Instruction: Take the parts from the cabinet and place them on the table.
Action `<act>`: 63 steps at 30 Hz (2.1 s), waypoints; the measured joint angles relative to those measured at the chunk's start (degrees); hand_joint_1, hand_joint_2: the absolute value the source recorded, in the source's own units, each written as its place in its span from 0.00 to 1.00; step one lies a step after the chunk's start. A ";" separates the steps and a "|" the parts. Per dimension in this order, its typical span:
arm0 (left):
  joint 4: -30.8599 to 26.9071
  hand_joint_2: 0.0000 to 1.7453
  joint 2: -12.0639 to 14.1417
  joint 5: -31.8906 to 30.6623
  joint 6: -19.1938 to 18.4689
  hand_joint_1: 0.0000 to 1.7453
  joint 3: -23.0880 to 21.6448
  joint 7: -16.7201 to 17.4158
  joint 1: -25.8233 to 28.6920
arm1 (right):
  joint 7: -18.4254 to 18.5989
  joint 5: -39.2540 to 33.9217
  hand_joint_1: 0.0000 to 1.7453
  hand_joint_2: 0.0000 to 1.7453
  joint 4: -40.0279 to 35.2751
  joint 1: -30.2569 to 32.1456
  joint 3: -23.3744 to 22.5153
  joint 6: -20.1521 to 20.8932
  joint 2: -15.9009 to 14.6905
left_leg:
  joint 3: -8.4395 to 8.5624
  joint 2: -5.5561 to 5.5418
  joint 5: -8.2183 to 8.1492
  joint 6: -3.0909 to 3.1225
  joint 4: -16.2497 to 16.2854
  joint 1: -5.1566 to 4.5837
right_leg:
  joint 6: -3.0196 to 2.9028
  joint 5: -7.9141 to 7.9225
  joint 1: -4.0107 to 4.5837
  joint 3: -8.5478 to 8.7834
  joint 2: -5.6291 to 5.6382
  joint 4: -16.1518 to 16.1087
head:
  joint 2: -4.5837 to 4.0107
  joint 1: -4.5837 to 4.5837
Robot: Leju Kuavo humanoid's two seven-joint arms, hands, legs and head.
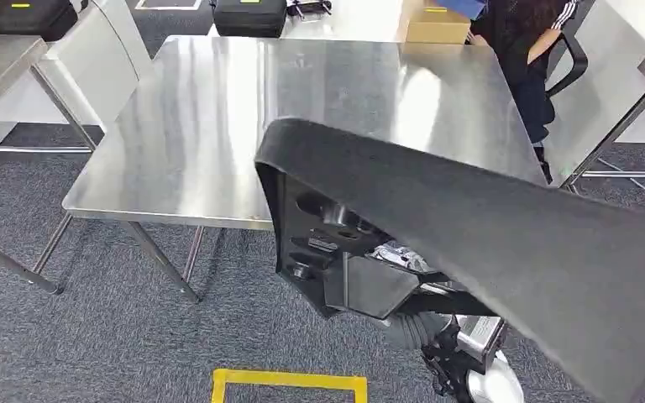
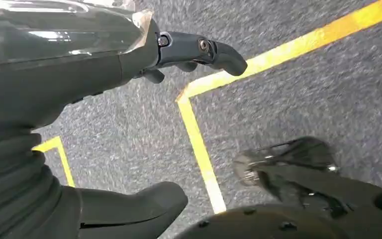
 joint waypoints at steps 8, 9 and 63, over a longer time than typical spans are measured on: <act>0.00 1.00 -0.09 0.35 -0.02 0.00 0.24 -0.09 -0.04 | 0.33 0.11 1.00 1.00 0.04 -0.58 0.46 0.00 0.04 | 6.57 -0.03 1.49 3.12 -10.69 -0.49 | 2.78 -1.67 0.62 1.73 -0.16 2.56 | -0.02 0.24; 0.00 1.00 -0.02 0.35 -0.02 0.00 0.24 -0.11 -0.05 | 0.33 0.09 1.00 1.00 0.02 -0.75 0.52 -0.02 0.04 | 7.09 -0.10 1.14 3.48 -10.92 -0.52 | 2.72 -1.73 0.63 -0.50 -0.09 6.17 | 0.00 0.15; -0.96 1.00 -0.02 -1.40 0.68 0.00 -0.39 1.23 -1.36 | 13.95 27.46 0.00 0.00 47.11 -40.83 8.46 -19.98 8.24 | 5.51 -0.04 1.51 2.54 -10.16 -0.98 | 1.90 2.97 1.56 -5.50 0.49 1.56 | 0.00 -0.02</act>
